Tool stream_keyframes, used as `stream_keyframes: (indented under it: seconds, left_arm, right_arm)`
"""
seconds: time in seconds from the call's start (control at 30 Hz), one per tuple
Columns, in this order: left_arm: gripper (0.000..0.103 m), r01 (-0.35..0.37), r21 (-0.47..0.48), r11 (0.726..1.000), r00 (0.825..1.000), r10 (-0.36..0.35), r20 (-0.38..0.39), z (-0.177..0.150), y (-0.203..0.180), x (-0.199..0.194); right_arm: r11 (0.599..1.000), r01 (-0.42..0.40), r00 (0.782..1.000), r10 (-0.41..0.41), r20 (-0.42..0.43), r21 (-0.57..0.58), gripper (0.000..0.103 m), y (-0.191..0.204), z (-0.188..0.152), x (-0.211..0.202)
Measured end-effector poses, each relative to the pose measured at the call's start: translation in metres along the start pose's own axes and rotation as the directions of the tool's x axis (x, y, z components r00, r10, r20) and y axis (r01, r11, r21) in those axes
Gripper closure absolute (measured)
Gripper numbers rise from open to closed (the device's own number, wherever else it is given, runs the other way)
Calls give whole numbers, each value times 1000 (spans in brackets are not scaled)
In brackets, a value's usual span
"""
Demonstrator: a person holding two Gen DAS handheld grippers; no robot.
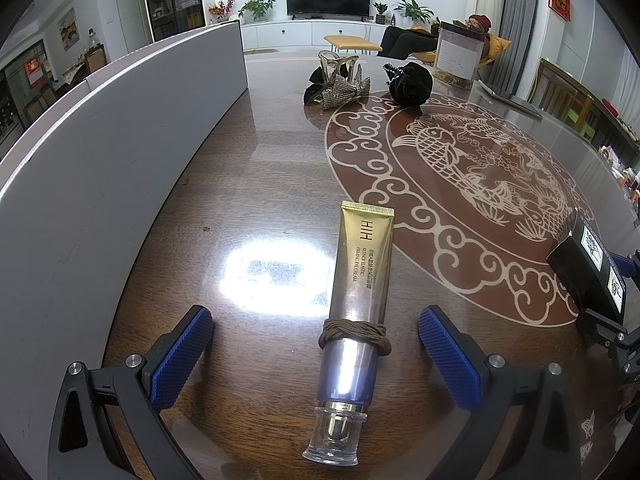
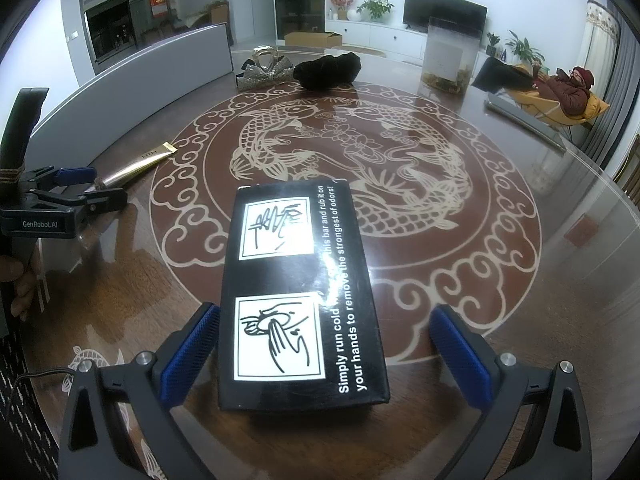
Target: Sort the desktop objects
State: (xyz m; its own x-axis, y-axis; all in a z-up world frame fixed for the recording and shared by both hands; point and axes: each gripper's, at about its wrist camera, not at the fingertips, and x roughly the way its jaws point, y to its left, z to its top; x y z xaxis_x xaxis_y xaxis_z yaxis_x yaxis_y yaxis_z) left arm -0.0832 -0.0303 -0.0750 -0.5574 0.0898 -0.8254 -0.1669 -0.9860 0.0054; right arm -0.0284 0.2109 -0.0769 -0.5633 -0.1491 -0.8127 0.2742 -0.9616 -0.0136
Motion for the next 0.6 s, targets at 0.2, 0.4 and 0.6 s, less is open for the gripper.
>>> stream_keyframes:
  seconds: [0.2,0.4,0.6]
  left_arm:
    - [0,0,0,1000,1000,0,0,0,0,0]
    - [0,0,0,1000,1000,0,0,-1,0,-1]
    - [0,1,0,1000,1000,-1,-1,-2,1,-2]
  right_arm:
    - [1000,0,1000,0,0,0,0,0,0,0]
    - [1000,0,1000,0,0,0,0,0,0,0]
    - [1000,-1,1000,1,0,0,0,0,0,0]
